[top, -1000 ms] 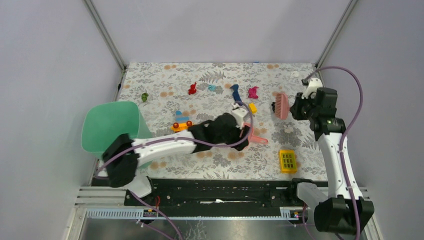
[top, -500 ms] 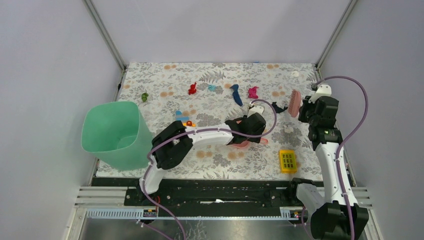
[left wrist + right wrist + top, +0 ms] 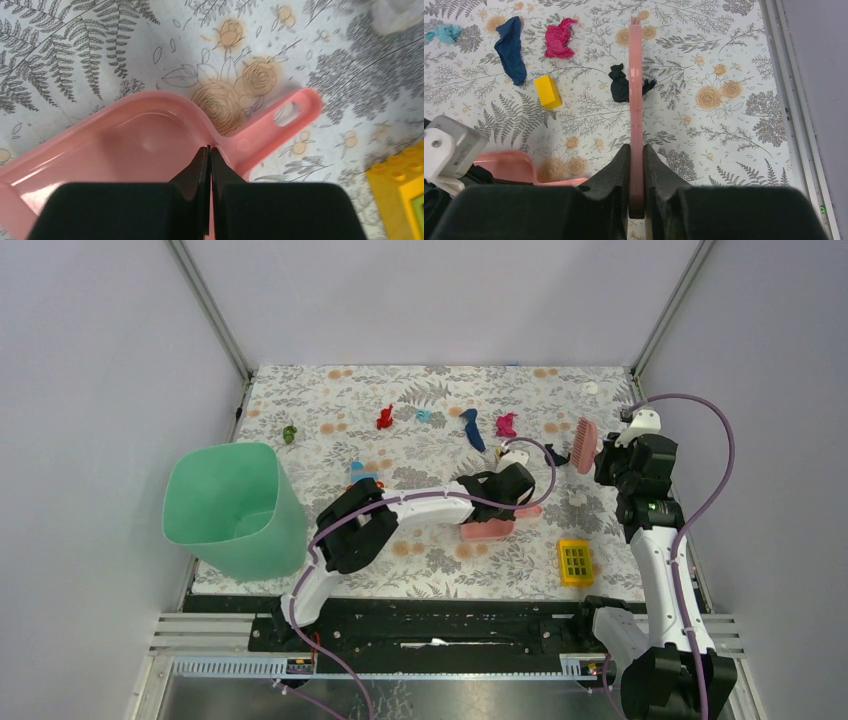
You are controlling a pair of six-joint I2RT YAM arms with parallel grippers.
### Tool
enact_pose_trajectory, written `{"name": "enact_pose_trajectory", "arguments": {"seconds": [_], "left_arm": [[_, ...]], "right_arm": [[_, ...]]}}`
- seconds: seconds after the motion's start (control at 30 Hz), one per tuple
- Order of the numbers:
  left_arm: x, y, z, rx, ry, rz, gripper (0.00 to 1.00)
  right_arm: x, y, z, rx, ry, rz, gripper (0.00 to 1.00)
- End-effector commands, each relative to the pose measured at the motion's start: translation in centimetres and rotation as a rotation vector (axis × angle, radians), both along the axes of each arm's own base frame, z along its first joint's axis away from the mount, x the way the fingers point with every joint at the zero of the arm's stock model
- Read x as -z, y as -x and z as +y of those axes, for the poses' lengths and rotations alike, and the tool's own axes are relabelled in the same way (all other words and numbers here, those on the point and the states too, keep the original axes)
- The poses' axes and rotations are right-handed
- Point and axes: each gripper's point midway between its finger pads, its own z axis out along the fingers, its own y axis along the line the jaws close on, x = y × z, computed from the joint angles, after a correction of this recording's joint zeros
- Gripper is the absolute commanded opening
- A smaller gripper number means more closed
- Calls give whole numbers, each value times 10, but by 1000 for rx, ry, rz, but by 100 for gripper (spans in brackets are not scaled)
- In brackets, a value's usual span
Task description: Sweep away the paper scraps from the table
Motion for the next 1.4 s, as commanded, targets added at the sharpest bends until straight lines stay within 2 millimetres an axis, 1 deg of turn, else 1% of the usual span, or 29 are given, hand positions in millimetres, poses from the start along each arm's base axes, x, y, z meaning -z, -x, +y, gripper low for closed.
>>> {"name": "enact_pose_trajectory", "arguments": {"seconds": [0.0, 0.1, 0.17, 0.23, 0.27, 0.33, 0.37, 0.4, 0.47, 0.6, 0.7, 0.8, 0.9, 1.0, 1.1, 1.17, 1.2, 1.27, 1.33, 1.37], "left_arm": [[-23, 4, 7, 74, -26, -16, 0], [-29, 22, 14, 147, -20, 20, 0], [-31, 33, 24, 177, -23, 35, 0], [-40, 39, 32, 179, -13, 36, 0], [-48, 40, 36, 161, 1, 30, 4], [-59, 40, 42, 117, 30, 26, 31], [-63, 40, 43, 90, 46, 25, 42], [-66, 39, 41, 73, 67, 26, 47], [-68, 40, 35, 63, 106, 35, 51], [-63, 43, 12, 82, 148, 61, 52], [-56, 41, 2, 88, 134, 62, 52], [-50, 37, -4, 98, 96, 59, 52], [-37, 41, -9, 131, 75, 86, 50], [-24, 44, -9, 142, 57, 109, 45], [-15, 44, -9, 147, 39, 116, 35], [-14, 47, -11, 169, 44, 123, 27], [-14, 51, -14, 195, 55, 136, 22], [-18, 59, -15, 231, 61, 145, 11], [-24, 70, -13, 278, 57, 142, 3], [-32, 77, -11, 308, 55, 133, 0]], "right_arm": [[-21, -5, 0, -17, 17, -85, 0], [-21, -5, 2, -27, 15, -85, 0], [-21, -5, 3, -31, 13, -84, 0], [-21, -5, 4, -39, 10, -82, 0], [-21, -5, 5, -42, 9, -82, 0], [-20, -6, 6, -50, 7, -79, 0], [-19, -6, 7, -52, 7, -77, 0], [-19, -6, 7, -53, 8, -78, 0], [-18, -6, 7, -53, 7, -74, 0], [-17, -6, 7, -57, 8, -70, 0], [-15, -6, 8, -64, 7, -66, 0], [-15, -6, 8, -64, 10, -64, 0], [-14, -6, 8, -69, 14, -63, 0], [-11, -8, 8, -73, 14, -52, 0], [-9, -8, 9, -78, 12, -45, 0], [-9, -8, 9, -81, 12, -44, 0], [-8, -8, 9, -83, 13, -42, 0], [-8, -7, 9, -85, 13, -43, 0], [-8, -7, 10, -89, 12, -41, 0], [-8, -7, 11, -91, 10, -42, 0]]}}
